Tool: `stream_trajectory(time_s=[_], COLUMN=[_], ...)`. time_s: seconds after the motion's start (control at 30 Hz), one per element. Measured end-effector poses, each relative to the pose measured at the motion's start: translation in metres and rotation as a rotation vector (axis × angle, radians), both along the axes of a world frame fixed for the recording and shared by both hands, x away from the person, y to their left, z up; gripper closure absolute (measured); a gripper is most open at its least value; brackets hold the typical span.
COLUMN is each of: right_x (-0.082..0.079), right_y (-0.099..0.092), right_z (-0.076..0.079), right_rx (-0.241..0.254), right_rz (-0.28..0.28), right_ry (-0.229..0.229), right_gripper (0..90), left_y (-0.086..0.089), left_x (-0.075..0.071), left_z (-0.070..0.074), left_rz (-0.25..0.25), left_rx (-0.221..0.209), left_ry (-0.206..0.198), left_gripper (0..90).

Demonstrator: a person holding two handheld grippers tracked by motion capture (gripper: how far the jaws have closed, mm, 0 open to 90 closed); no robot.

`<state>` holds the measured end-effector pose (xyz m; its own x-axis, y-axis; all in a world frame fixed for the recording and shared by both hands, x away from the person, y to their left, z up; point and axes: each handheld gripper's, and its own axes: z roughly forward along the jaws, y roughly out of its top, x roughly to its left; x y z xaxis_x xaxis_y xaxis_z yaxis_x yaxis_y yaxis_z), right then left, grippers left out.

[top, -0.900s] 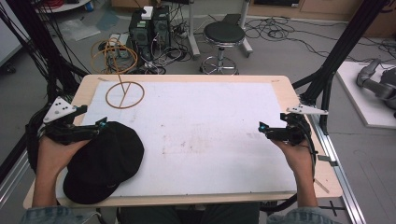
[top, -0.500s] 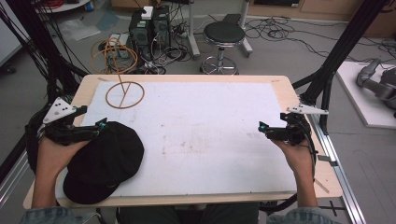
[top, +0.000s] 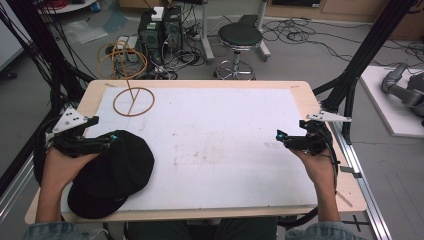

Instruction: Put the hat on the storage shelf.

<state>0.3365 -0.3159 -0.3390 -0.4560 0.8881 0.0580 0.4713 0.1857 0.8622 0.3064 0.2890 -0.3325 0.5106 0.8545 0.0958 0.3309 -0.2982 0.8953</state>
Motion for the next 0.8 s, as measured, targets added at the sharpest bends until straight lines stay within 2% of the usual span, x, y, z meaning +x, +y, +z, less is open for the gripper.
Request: stream_trajectory(time_s=[0.17,0.23,0.5,0.63,0.8], right_x=[0.0,0.0,0.0,0.0,0.0], right_y=[0.0,0.0,0.001,0.001,0.001], right_z=[0.0,0.0,0.0,0.0,0.001], right_rx=[0.0,-0.001,-0.002,-0.002,0.0], right_rz=[-0.001,-0.001,0.002,0.002,0.002], right_ry=[0.002,0.003,0.005,0.005,0.006], right_gripper=[5.8,5.8,5.8,5.8,5.8], left_y=[-0.006,-0.006,-0.006,-0.007,-0.009], left_x=[0.005,0.007,0.011,0.012,0.012], left_z=[-0.008,-0.011,-0.024,-0.029,-0.032], left_rz=[-0.006,-0.004,-0.004,-0.008,-0.038], left_rx=[0.017,0.043,0.061,0.093,0.107], left_ry=[0.028,0.044,0.09,0.114,0.147], left_gripper=[20.9,20.9,21.0,21.1,21.3])
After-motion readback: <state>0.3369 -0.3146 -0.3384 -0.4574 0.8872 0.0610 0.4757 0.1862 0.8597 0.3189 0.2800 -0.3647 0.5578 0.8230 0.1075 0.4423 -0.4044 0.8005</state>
